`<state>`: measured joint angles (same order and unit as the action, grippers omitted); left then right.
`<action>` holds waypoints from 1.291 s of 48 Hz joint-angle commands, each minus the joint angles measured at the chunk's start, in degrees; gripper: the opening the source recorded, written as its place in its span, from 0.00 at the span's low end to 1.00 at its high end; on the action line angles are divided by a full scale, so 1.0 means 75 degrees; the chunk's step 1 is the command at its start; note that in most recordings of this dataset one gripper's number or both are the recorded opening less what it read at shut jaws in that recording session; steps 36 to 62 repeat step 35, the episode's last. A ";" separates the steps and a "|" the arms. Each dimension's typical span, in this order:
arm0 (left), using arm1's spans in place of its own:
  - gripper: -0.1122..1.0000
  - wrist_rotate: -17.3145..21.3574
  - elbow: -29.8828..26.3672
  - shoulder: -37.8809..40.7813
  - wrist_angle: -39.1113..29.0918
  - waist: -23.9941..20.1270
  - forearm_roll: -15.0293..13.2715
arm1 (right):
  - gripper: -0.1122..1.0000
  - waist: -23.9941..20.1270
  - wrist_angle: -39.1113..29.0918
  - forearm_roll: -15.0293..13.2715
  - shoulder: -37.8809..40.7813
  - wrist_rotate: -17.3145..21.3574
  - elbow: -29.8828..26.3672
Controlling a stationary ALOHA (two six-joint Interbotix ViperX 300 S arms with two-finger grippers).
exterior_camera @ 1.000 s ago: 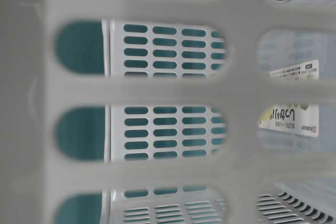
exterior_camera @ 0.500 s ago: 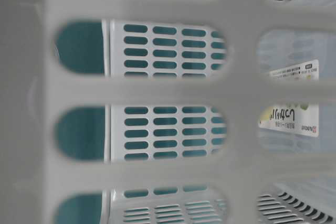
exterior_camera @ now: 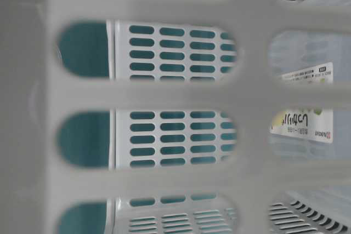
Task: Pick up the tape dispenser from the shopping basket with the left arm.
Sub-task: 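Hold the tape dispenser raised above the basket with the left gripper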
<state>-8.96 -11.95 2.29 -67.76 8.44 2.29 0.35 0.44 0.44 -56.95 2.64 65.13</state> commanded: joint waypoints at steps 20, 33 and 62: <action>0.37 -0.0012 -0.0035 -0.0105 0.0035 0.0023 0.0023 | 0.77 0.0023 0.0082 0.0023 0.0035 0.0012 -0.0047; 0.37 0.0000 -0.0012 -0.0094 0.0105 0.0035 0.0023 | 0.77 0.0059 0.0082 0.0023 0.0035 0.0012 -0.0047; 0.37 0.0000 -0.0012 -0.0094 0.0105 0.0035 0.0023 | 0.77 0.0059 0.0082 0.0023 0.0035 0.0012 -0.0035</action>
